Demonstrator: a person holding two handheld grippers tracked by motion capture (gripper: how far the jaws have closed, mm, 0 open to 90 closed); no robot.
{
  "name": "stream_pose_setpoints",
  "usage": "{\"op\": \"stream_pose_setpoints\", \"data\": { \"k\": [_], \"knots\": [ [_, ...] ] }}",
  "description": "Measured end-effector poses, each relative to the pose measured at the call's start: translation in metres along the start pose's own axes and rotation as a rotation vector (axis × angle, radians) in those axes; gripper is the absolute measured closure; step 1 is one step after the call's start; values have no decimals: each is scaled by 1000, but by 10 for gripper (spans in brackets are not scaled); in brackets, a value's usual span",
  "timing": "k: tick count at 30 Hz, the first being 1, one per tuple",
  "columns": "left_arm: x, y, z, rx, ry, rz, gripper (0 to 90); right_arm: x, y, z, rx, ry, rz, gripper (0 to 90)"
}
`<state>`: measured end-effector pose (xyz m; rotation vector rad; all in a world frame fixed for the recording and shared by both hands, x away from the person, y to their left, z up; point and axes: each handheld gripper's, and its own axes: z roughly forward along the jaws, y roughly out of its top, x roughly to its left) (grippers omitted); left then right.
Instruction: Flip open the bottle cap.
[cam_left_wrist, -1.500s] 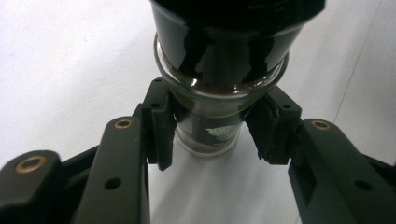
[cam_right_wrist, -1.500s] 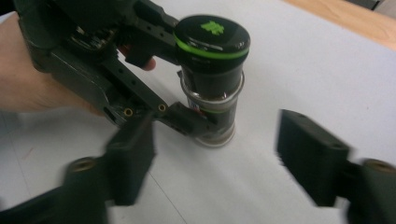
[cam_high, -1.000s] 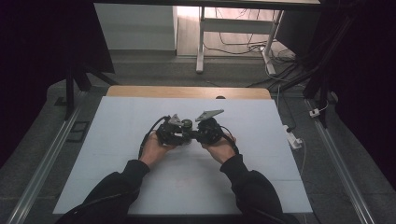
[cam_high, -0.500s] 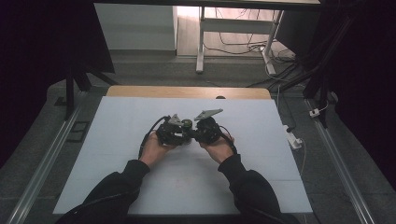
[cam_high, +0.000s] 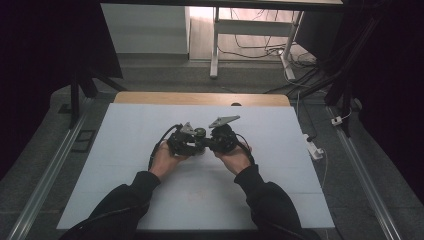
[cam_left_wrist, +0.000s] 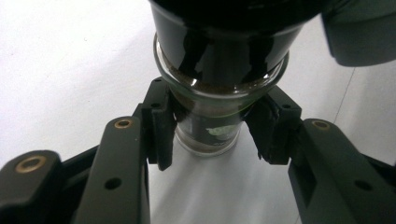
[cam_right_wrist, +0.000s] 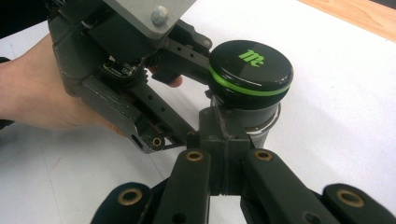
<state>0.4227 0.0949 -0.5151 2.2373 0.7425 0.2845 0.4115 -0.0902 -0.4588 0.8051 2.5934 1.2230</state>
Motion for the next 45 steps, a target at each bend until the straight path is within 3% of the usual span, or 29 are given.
{"op": "stream_pose_setpoints", "data": {
  "k": [25, 45],
  "knots": [
    [0, 0, 0, 5, 2, 8, 535, -1, 10, -4, -29, 7, 12, 900],
    [0, -1, 1, -1, 1, 1, 535, -14, 22, -6, -63, 14, 44, 900]
  ]
}}
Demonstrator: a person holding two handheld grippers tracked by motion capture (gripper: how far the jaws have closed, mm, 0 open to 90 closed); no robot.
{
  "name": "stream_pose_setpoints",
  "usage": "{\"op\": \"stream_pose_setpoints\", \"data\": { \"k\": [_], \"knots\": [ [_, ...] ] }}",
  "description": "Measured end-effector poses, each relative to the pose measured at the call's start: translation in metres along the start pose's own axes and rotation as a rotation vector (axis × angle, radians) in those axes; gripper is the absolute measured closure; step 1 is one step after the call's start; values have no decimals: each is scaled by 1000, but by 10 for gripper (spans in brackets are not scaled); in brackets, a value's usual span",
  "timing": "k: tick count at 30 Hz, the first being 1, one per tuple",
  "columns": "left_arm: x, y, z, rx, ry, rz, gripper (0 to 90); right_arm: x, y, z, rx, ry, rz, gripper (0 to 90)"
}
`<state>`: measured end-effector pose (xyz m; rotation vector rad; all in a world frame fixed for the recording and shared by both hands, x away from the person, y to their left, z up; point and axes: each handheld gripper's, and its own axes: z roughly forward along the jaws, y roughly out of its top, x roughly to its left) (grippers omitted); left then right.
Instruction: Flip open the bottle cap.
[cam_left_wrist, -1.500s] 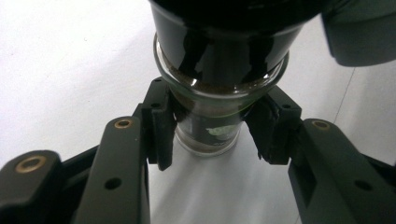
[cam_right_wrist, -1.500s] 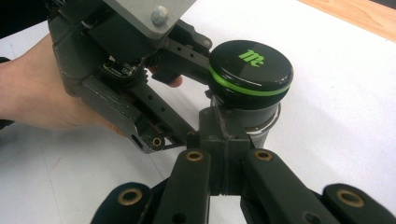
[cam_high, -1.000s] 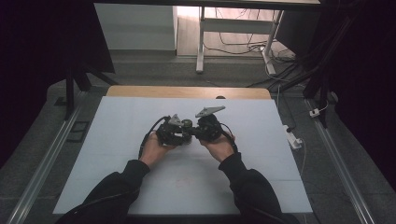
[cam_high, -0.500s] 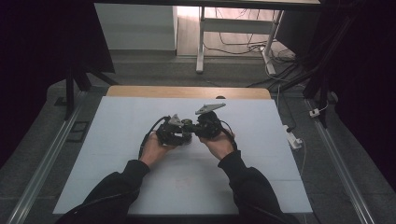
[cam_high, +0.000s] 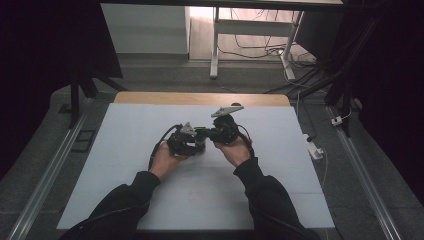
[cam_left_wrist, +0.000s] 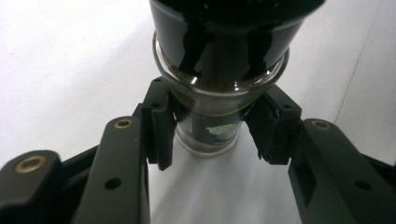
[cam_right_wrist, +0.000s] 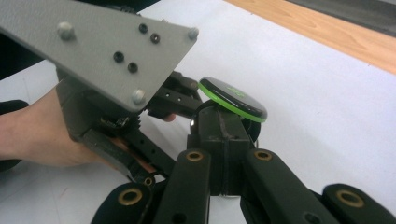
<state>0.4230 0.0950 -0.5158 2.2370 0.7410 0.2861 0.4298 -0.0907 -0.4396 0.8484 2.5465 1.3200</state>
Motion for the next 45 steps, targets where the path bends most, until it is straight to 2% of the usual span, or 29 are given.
{"op": "stream_pose_setpoints", "data": {
  "k": [15, 20, 29, 37, 44, 45],
  "knots": [
    [0, 0, 0, -4, 0, 3, 535, -7, 6, 7, -7, -8, 4, 900],
    [0, -1, 0, -5, -1, 5, 535, -11, 7, 9, -17, -4, 18, 900],
    [0, -1, 1, -7, 2, 9, 533, -15, 8, 10, -21, -26, 47, 900],
    [0, 0, 1, 1, 5, 6, 522, -9, 8, 3, -35, -23, 27, 900],
    [-3, 0, -3, 8, -1, -15, 418, -3, 5, -5, -26, -40, 0, 781],
    [-3, 0, -4, 8, -4, -19, 378, -2, 3, -7, -19, -42, -3, 743]
  ]
}}
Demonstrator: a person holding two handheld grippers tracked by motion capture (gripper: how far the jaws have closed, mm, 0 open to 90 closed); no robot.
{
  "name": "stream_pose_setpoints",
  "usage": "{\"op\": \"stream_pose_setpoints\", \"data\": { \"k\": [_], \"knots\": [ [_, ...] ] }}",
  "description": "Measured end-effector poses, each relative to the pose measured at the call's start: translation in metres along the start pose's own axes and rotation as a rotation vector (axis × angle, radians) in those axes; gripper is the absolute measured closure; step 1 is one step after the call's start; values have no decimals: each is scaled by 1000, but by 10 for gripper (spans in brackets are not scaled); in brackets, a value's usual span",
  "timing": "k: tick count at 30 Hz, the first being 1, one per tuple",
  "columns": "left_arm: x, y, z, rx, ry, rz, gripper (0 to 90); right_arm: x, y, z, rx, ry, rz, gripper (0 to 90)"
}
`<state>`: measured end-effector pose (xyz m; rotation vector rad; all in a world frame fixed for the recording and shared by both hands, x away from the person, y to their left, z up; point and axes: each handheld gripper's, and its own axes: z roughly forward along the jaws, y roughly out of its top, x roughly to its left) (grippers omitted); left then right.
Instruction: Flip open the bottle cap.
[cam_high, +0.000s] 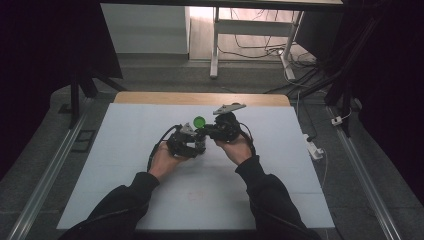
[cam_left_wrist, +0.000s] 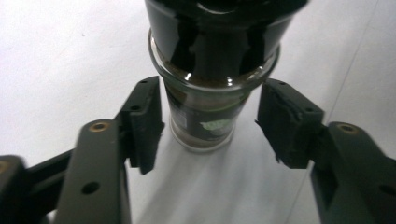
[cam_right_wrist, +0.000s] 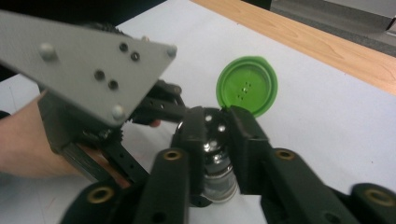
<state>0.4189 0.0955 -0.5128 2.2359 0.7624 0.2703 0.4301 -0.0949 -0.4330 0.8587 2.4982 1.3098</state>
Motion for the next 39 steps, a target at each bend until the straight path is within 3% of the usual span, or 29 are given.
{"op": "stream_pose_setpoints", "data": {
  "k": [10, 17, 22, 29, 34, 39],
  "knots": [
    [0, -4, -19, -1, -33, -85, 209, 5, -9, -14, 3, -16, 2, 541],
    [-3, -8, -29, 6, -37, -105, 168, 10, -14, -22, -2, -13, 3, 437],
    [-8, -13, -40, 16, -40, -99, 117, 17, -20, -30, -2, 1, 4, 343],
    [-13, -28, -69, -6, -63, -126, 65, 29, -32, -42, 5, 6, -9, 248],
    [-15, -42, -91, -34, -100, -178, 37, 34, -38, -49, 6, 14, -12, 187],
    [-20, -54, -111, -61, -97, -182, 15, 39, -47, -59, -6, 24, 0, 105]
  ]
}}
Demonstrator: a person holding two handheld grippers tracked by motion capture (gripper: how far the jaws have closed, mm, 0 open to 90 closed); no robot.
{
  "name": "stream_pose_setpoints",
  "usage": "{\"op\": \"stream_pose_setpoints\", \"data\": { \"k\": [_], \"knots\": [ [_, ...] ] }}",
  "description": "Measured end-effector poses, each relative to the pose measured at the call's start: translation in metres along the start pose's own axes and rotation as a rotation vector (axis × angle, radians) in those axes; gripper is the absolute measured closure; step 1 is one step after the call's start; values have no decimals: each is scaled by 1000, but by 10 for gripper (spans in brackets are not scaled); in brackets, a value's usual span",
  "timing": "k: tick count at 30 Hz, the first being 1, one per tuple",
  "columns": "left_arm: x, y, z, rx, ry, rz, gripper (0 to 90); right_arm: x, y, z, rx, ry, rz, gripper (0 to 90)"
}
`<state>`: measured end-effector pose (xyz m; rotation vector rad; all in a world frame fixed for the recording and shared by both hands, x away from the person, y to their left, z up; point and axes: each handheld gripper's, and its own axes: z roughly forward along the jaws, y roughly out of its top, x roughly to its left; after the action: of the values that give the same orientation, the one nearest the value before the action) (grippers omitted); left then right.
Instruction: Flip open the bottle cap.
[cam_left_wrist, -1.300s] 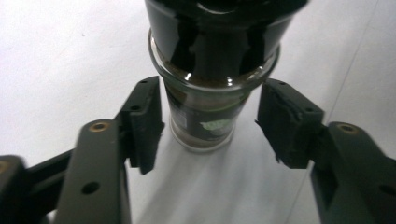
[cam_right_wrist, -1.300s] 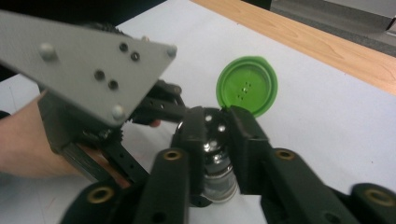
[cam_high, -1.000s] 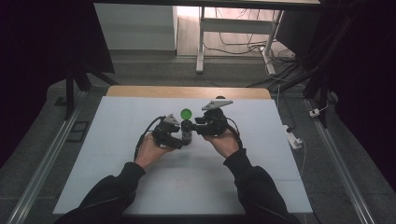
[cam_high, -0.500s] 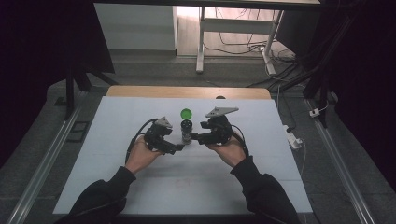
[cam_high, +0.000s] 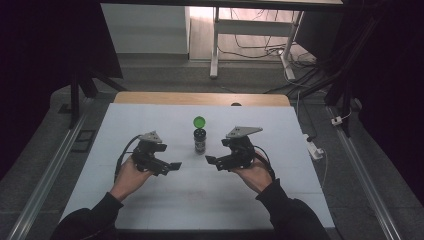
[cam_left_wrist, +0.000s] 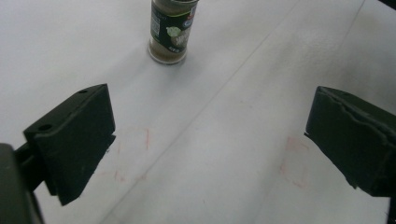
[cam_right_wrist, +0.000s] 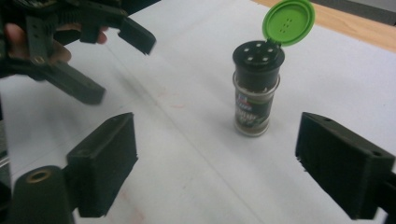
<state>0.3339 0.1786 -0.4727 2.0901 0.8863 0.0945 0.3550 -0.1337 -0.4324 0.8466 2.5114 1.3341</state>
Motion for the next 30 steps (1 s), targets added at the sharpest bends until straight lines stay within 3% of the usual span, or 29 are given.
{"op": "stream_pose_setpoints", "data": {
  "k": [7, 15, 30],
  "knots": [
    [-11, -21, -28, -25, 43, 9, 0, 3, -15, -16, -2, -10, 21, 30],
    [-19, -50, -57, -77, 85, -20, 0, 0, -38, -33, -3, -15, 42, 0],
    [-29, -96, -97, -112, 172, -64, 0, 1, -74, -75, -20, -118, 61, 0]
  ]
}}
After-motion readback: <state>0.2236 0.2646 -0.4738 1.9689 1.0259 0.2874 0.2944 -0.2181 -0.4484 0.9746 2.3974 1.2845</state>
